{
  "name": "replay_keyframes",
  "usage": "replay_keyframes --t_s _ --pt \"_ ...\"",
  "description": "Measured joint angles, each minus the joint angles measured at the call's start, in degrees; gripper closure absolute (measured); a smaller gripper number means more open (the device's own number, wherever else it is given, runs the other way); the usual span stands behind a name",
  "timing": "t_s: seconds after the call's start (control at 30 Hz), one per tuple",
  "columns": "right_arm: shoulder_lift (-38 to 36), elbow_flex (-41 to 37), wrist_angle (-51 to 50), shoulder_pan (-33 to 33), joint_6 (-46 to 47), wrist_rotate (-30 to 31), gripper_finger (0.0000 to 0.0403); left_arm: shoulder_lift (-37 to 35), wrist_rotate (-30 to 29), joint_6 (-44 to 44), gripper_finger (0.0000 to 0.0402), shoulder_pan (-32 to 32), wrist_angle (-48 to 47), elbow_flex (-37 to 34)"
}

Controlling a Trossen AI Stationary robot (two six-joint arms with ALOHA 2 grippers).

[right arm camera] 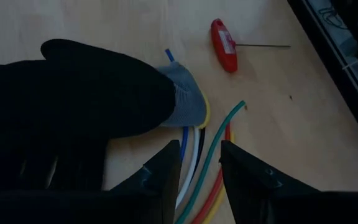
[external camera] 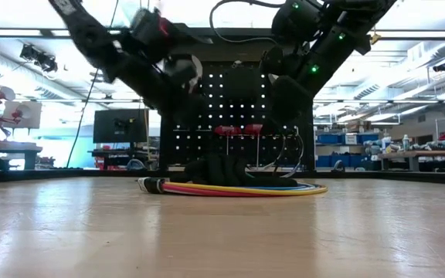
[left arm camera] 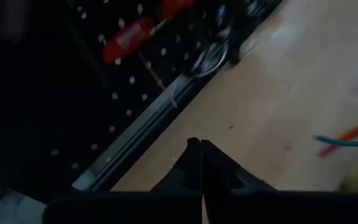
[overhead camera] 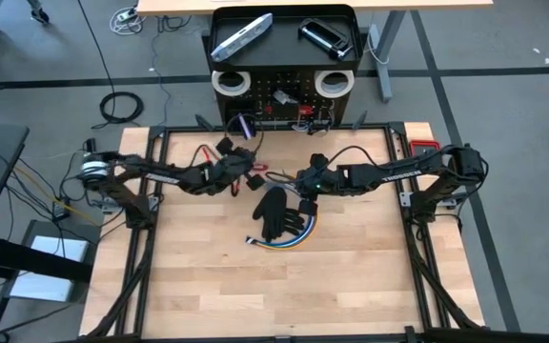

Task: Hang tools onto peg board
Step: Hang the red allen wrench on the peg board

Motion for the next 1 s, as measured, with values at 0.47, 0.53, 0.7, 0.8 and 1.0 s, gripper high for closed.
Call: replay_keyframes --t_s 0.47,0.53,0.7,0.8,1.0 --pt "0.05 -0.26 3.41 -0.4 -0.37 0.0 0.0279 -12.1 -1.39 -2.61 0.0401 -10.28 18.44 -23.61" --pt "0.07 -0.28 4.07 -0.44 -0.3 0.0 0.0279 -8.66 -2.28 3.13 0.0401 -10.0 18.09 -22.48" --pt "0.07 -0.25 4.64 -0.44 1.83 0.0 0.0279 0.18 -3.4 22.04 0.0401 -9.66 10.36 -12.28" --pt "0.07 -0.28 4.27 -0.36 3.6 0.0 0.0279 3.06 -1.24 27.59 0.0401 -7.74 0.19 -4.35" --pt "0.07 -0.22 3.81 0.22 4.68 0.0 0.0279 10.93 1.88 38.03 0.0401 -3.19 -21.9 9.66"
